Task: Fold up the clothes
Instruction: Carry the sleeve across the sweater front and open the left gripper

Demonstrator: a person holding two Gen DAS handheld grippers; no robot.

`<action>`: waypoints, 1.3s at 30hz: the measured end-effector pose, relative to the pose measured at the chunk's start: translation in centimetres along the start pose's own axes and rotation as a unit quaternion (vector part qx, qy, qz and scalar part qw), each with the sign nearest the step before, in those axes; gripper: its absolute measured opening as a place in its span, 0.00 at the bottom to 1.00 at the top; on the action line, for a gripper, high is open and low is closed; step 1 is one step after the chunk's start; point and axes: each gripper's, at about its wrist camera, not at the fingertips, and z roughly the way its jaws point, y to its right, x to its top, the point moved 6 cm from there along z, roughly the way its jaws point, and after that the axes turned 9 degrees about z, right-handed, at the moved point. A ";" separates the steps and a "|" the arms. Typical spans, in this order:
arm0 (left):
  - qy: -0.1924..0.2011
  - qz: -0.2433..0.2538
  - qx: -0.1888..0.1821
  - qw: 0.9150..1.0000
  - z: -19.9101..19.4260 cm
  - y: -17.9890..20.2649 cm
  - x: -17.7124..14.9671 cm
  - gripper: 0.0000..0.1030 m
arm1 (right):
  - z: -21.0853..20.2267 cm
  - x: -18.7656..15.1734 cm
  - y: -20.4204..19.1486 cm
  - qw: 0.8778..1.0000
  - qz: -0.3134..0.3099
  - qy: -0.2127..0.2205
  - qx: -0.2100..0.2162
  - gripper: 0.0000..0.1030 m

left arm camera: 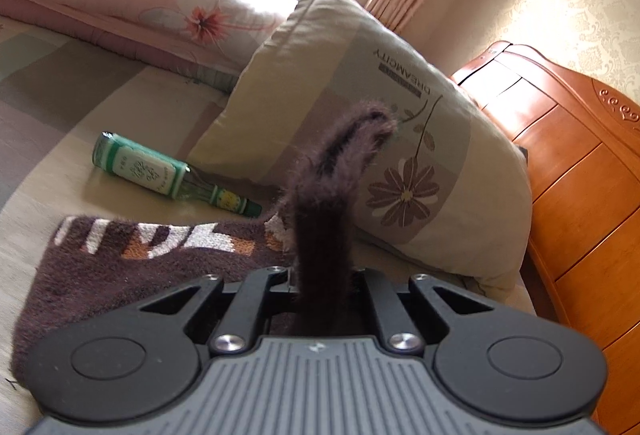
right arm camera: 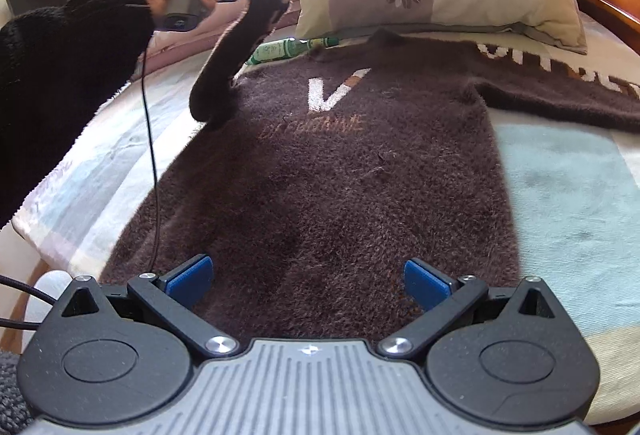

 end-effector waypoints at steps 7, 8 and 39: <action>-0.014 0.000 0.006 1.000 2.6 1.1 -1.9 0.06 | 0.3 -0.4 0.7 1.000 0.000 -0.012 0.004 1.00; -0.016 0.001 0.008 1.000 2.7 1.2 -2.0 0.06 | 0.4 -0.4 0.7 1.000 -0.001 -0.014 0.002 1.00; -0.021 0.069 0.010 0.997 5.0 6.3 -3.9 0.15 | 1.0 -1.3 1.3 0.999 0.000 -0.036 -0.024 1.00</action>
